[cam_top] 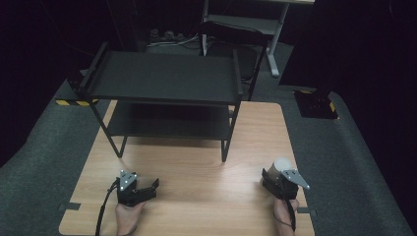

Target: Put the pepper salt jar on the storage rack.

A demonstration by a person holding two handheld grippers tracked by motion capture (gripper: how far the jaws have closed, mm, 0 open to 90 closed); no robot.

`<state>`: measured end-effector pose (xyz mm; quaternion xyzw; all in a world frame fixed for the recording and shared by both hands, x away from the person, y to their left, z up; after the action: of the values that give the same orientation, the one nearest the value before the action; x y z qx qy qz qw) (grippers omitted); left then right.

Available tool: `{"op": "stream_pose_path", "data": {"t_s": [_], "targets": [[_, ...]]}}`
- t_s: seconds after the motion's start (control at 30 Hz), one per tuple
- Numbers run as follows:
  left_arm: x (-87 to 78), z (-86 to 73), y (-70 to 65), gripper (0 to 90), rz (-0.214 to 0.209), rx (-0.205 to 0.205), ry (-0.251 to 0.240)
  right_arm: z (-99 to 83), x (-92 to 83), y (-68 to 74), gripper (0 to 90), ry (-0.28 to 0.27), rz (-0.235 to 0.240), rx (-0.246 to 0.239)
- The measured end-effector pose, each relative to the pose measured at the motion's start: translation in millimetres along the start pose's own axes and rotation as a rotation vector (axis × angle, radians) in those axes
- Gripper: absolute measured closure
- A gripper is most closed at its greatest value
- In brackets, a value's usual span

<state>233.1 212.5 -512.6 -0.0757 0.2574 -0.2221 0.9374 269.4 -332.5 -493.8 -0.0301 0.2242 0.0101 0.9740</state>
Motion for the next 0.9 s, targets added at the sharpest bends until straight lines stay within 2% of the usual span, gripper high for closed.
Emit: {"op": "stream_pose_path", "data": {"t_s": [0.17, 0.27, 0.3, 0.33, 0.4, 0.57, 0.67, 0.8, 0.9], "targets": [[0.1, -0.1, 0.0, 3.5, 0.0, 0.0, -0.001, 7.5, -5.1, 3.4, 28.7, -0.027, 0.04, -0.019], [-0.3, -0.2, 0.2, 3.4, -0.002, 0.0, -0.002, 22.3, -13.9, 16.0, 28.8, -0.065, 0.112, -0.077], [-0.3, -0.2, 0.2, 3.5, -0.002, 0.0, -0.002, 22.3, -13.9, 16.0, 28.8, -0.065, 0.112, -0.077], [-0.7, -0.5, 0.5, 3.5, -0.003, 0.001, -0.004, 29.9, -17.7, 25.0, 28.8, -0.083, 0.158, -0.111], [-1.2, -0.8, 0.9, 3.5, -0.005, 0.0, -0.007, 38.2, -21.0, 35.0, 28.8, -0.097, 0.212, -0.143], [-2.3, -1.8, 2.2, 3.5, -0.018, 0.003, -0.015, 64.7, -27.9, 66.1, 28.8, -0.112, 0.353, -0.212], [-2.5, -2.2, 2.6, 3.4, -0.026, 0.004, -0.017, 83.0, -31.2, 83.0, 28.8, -0.141, 0.436, -0.242], [-3.3, -3.0, 2.9, 3.4, -0.031, 0.005, -0.022, 110.7, -34.1, 104.8, 28.8, -0.193, 0.521, -0.275], [-4.7, -4.0, 3.6, 3.4, -0.032, -0.001, -0.032, 128.6, -33.9, 120.4, 28.8, -0.225, 0.554, -0.297]]}}
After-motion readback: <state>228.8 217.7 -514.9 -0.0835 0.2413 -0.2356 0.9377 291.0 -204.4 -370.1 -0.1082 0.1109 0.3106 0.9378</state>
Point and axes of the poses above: each handheld gripper's, and its own axes: x roughly forward along the jaws, z roughly out of its top, y roughly to its left, the point moved 4 cm from there along x, roughly forward along the jaws, and after that the axes turned 10 degrees about -z, right-handed, at the moved point
